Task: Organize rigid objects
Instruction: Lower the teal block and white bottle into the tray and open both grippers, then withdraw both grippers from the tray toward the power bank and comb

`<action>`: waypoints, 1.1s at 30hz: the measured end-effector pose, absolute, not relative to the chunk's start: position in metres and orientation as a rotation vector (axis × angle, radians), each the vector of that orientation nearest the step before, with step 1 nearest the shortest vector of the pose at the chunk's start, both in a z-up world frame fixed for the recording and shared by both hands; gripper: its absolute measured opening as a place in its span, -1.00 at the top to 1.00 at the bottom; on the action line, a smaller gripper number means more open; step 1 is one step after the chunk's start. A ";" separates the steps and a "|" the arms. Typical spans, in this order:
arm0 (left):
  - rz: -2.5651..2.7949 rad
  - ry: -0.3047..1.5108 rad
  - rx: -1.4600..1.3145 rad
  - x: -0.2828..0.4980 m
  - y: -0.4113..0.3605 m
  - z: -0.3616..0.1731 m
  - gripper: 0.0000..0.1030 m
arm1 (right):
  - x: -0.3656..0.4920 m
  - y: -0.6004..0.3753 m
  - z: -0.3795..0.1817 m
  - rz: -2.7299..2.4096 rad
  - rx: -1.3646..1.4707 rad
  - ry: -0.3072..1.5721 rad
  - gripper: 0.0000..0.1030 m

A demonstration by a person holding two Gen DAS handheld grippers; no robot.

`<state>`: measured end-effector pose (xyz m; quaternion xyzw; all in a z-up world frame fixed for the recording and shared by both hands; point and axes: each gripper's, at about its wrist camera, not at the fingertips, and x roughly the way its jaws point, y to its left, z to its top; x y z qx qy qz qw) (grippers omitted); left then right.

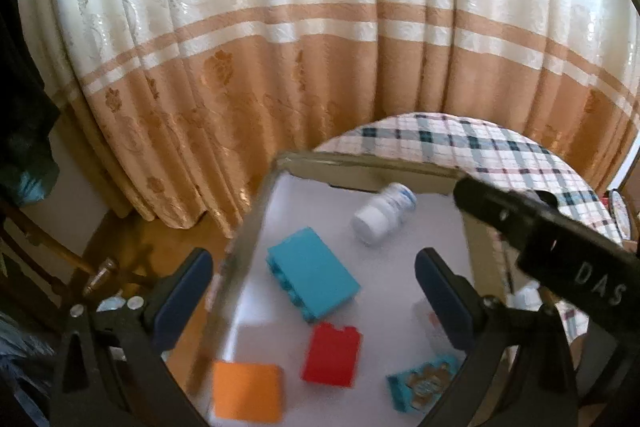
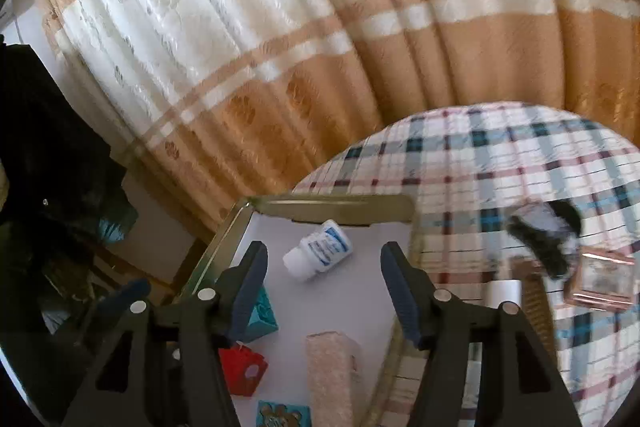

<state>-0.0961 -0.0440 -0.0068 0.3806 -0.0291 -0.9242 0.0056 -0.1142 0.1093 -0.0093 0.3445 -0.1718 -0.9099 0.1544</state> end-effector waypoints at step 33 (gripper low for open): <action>-3.086 -0.211 1.063 0.012 0.092 -0.028 -0.99 | -0.004 0.267 -0.039 -3.202 0.907 -0.383 -0.35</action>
